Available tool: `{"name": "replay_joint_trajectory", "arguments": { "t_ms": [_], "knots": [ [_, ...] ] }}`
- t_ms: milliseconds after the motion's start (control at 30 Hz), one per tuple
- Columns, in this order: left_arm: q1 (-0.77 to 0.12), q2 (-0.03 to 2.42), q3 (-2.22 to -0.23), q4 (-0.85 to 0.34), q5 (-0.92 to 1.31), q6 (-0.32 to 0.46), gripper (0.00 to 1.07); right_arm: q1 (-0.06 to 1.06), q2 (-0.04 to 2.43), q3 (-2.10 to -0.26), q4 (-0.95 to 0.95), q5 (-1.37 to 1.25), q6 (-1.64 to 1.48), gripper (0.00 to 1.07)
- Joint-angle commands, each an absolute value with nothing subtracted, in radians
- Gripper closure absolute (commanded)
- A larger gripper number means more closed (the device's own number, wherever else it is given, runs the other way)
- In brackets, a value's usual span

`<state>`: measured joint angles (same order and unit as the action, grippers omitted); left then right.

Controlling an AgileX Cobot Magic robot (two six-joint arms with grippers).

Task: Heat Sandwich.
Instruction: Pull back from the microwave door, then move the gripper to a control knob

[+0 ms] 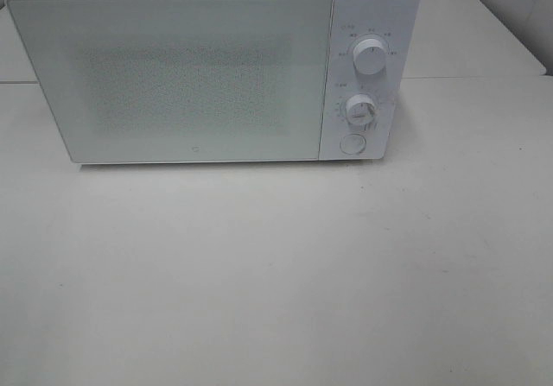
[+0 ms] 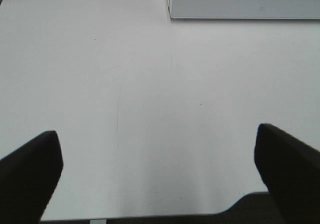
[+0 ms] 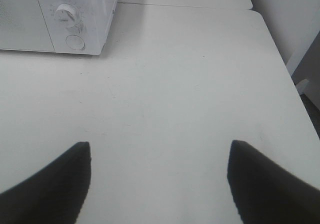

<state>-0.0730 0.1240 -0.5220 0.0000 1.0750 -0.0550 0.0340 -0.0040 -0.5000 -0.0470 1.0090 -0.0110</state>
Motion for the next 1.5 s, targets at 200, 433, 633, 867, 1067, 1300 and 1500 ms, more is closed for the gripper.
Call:
{"name": "replay_joint_trajectory", "arguments": {
  "t_ms": [200, 433, 633, 867, 1067, 1300, 1500],
  "knots": [
    [0.023, 0.029, -0.518, 0.0, 1.066, -0.054, 0.06, 0.028, -0.029, -0.498, -0.043, 0.997, 0.0, 0.34],
    [0.022, -0.027, -0.518, -0.007, 1.066, -0.052, 0.06, 0.028, -0.026, -0.498, -0.043, 0.997, 0.0, 0.34],
    [0.022, -0.03, -0.518, -0.007, 1.066, -0.05, 0.06, 0.028, -0.026, -0.498, -0.043, 0.997, 0.0, 0.34],
    [0.022, -0.03, -0.518, -0.007, 1.066, -0.05, 0.06, 0.028, -0.026, -0.498, -0.043, 0.997, 0.0, 0.34],
    [0.022, -0.03, -0.518, -0.007, 1.066, -0.05, 0.06, 0.028, -0.026, -0.498, -0.043, 0.997, 0.0, 0.34],
    [0.022, -0.03, -0.518, -0.007, 1.066, -0.05, 0.06, 0.028, -0.026, -0.498, -0.043, 0.997, 0.0, 0.34],
    [0.022, -0.03, -0.518, -0.007, 1.066, -0.05, 0.06, 0.028, -0.026, -0.498, -0.043, 0.997, 0.0, 0.34]
  ]
}}
